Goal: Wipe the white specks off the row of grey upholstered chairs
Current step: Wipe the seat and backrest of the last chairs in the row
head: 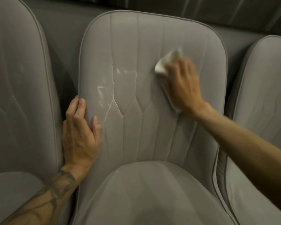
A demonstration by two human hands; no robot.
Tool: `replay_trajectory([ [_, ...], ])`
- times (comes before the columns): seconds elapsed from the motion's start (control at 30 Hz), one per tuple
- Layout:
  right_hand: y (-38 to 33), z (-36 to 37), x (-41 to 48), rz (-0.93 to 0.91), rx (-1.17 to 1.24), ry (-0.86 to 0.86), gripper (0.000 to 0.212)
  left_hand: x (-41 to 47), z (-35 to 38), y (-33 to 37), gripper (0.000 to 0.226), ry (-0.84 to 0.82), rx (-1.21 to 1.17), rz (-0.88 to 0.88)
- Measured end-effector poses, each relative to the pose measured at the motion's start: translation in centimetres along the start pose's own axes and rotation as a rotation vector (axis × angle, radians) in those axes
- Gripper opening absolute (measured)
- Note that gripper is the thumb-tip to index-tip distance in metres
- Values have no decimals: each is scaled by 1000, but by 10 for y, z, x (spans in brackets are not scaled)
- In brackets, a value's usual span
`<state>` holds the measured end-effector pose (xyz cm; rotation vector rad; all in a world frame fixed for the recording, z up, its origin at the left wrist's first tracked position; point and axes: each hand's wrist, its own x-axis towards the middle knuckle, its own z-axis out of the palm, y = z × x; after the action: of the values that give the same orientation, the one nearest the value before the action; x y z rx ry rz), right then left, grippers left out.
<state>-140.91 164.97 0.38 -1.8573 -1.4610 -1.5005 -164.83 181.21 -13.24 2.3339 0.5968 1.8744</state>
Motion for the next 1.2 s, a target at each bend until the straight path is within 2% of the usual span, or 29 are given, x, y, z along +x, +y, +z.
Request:
replay_trajectory([
  [0.1, 9, 7, 49, 268, -9, 218, 27, 0, 1, -1, 51, 2, -5, 9],
  [0.17, -15, 16, 31, 327, 58, 235, 29, 0, 0, -1, 51, -1, -3, 10],
  [0.23, -45, 20, -21, 210, 106, 91, 28, 0, 1, 0, 51, 1, 6, 12],
  [0.33, -57, 9, -79, -115, 96, -181, 20, 0, 0, 1, 51, -6, 25, 5],
  [0.4, -38, 8, -59, -165, 58, -165, 19, 0, -1, 2, 51, -2, 30, 3],
  [0.53, -14, 17, 24, 151, 7, 184, 20, -1, 0, 0, 50, 0, 26, 6],
  [0.6, -28, 23, 18, 267, 94, 224, 24, -1, 0, 0, 51, -2, 23, 5],
  [0.63, -41, 27, -3, 284, 127, 191, 26, -1, 0, -1, 51, -1, 22, 5],
  [0.67, -55, 29, -31, 249, 146, 122, 27, -1, 0, -1, 50, -2, 23, 6],
  [0.77, -74, 19, -104, -85, 146, -141, 23, -1, 0, 1, 51, -8, 22, 1],
  [0.83, -52, 16, -95, -217, 93, -156, 19, 0, -1, 2, 50, -5, 14, -2],
  [0.9, -20, 24, -52, -118, -10, 35, 24, 0, -1, 1, 50, -7, 15, 1],
  [0.97, 6, 23, 0, 138, -49, 222, 21, 1, -1, 1, 50, -7, 12, 8],
  [1.03, 4, 24, 10, 296, 3, 289, 19, 1, -1, 1, 50, -10, 11, 6],
  [1.07, -8, 29, -6, 304, 27, 262, 22, 1, -2, 1, 50, -11, 11, 3],
  [1.13, -44, 33, -65, 236, 72, 100, 29, 1, -2, 2, 50, -6, 16, 2],
  [1.2, -74, 30, -130, 45, 83, -128, 24, 1, -2, 3, 50, -6, 24, 1],
])
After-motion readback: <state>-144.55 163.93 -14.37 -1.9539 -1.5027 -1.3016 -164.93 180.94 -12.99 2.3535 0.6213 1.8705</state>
